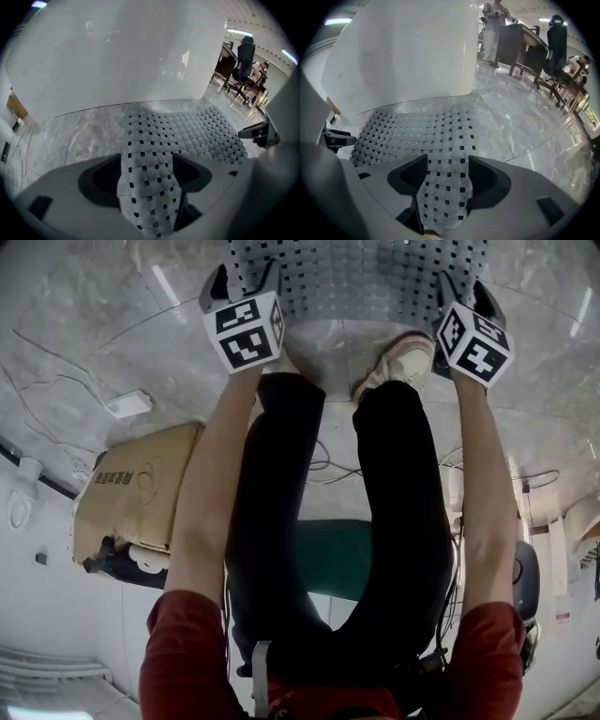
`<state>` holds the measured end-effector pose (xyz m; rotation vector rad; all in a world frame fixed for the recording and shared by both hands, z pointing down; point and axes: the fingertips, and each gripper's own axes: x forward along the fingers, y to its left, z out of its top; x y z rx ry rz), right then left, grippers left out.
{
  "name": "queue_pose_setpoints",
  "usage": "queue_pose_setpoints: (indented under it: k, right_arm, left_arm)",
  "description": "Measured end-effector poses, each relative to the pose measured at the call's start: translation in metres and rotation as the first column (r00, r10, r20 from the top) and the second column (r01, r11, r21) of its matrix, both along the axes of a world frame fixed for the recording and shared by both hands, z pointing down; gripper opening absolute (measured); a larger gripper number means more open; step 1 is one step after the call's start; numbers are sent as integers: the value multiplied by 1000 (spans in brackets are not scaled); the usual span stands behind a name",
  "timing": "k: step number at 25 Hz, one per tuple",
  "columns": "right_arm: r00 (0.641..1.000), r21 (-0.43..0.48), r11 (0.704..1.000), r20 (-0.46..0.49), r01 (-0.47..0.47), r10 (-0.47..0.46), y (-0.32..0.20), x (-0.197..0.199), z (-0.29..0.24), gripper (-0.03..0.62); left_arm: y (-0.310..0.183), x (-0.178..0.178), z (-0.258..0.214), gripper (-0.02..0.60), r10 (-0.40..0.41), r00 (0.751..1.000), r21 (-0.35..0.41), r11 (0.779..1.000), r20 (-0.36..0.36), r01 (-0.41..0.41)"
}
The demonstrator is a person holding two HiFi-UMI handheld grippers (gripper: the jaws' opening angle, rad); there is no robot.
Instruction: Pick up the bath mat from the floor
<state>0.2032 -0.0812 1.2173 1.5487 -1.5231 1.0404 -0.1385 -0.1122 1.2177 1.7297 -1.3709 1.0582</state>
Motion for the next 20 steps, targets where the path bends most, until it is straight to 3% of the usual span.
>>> queue_pose_setpoints:
  k: [11, 15, 20]
  right_arm:
    - [1000, -112, 994, 1, -16, 16, 8, 29, 53, 340]
    - [994, -128, 988, 62, -82, 90, 10, 34, 64, 344]
    - [993, -118, 990, 83, -78, 88, 9, 31, 60, 342]
  left_arm:
    - [3, -16, 51, 353, -46, 998, -101, 994, 34, 50]
    - [5, -13, 64, 353, -101, 994, -144, 985, -31, 95]
    - [5, -11, 61, 339, -118, 991, -159, 982, -70, 106]
